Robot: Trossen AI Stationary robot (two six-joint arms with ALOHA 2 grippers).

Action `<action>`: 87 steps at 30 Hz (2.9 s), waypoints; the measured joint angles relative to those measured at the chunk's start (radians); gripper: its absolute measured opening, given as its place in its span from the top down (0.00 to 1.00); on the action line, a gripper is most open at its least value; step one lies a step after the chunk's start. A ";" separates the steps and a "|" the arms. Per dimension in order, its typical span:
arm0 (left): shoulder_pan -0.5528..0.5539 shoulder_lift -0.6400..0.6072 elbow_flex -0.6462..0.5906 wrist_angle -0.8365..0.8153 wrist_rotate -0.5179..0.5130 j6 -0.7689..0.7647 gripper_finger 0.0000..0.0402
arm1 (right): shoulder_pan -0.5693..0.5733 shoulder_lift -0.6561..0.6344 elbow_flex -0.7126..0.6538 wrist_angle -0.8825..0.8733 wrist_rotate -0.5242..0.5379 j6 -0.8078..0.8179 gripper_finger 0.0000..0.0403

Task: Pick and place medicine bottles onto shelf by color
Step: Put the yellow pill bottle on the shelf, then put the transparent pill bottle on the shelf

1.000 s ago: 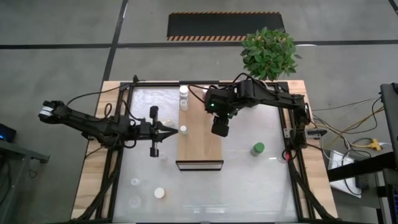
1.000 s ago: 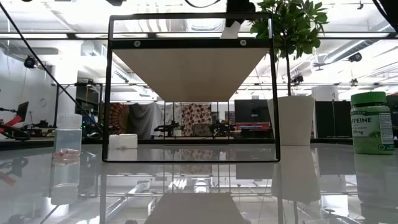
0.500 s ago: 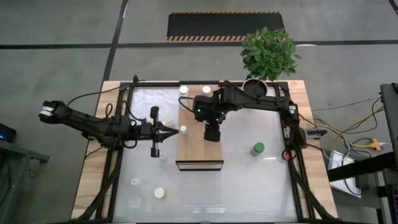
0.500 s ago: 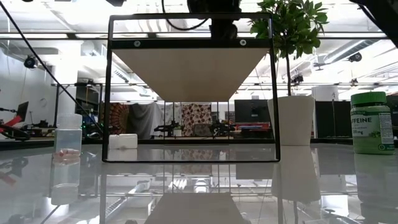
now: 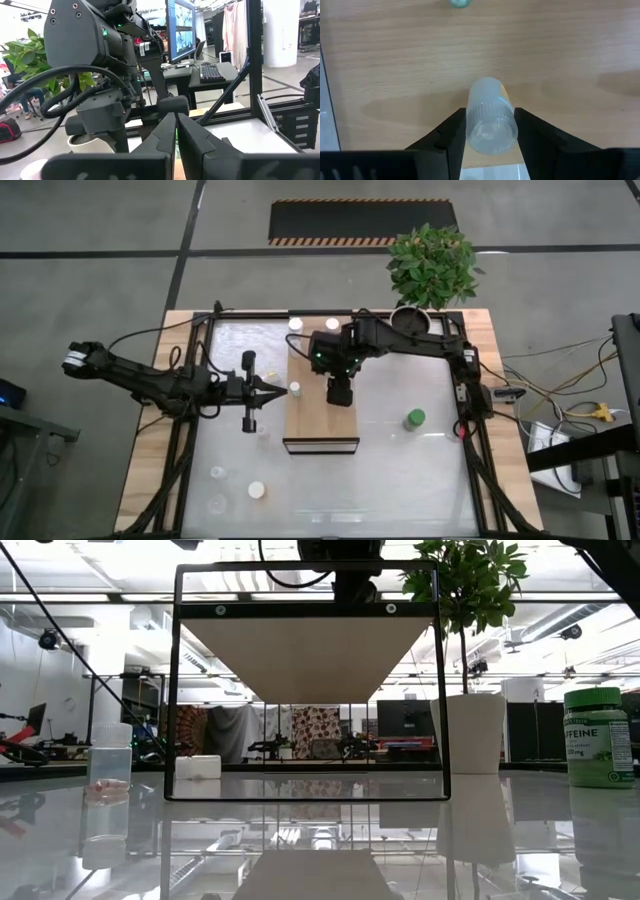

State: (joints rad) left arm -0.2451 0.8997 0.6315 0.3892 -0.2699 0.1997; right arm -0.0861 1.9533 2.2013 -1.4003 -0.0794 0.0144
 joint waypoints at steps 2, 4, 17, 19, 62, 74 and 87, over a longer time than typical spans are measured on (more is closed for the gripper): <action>0.000 0.000 0.000 0.000 0.000 0.000 1.00 | -0.002 -0.001 0.000 0.000 0.000 0.000 0.61; 0.000 0.000 0.000 0.000 0.000 0.000 1.00 | -0.003 -0.001 0.000 0.001 0.001 0.000 0.60; 0.000 0.001 0.000 -0.004 0.000 0.000 1.00 | -0.004 -0.014 -0.001 0.018 0.001 -0.007 0.57; 0.000 0.003 0.000 -0.005 0.000 0.000 1.00 | -0.004 -0.035 -0.001 0.013 0.001 -0.006 0.57; 0.143 0.065 -0.002 -0.922 -0.333 -0.456 0.37 | 0.422 -0.742 -0.947 0.658 0.160 0.073 0.63; 0.290 0.232 -0.002 -0.887 -0.227 -0.409 0.37 | 0.422 -0.742 -0.952 0.660 0.160 0.080 0.63; 0.372 0.412 -0.003 -0.832 -0.175 -0.379 0.37 | 0.422 -0.742 -0.953 0.676 0.160 0.083 0.63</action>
State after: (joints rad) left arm 0.1272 1.3121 0.6289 -0.4426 -0.4453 -0.1789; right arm 0.3359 1.2114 1.2488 -0.7246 0.0807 0.0971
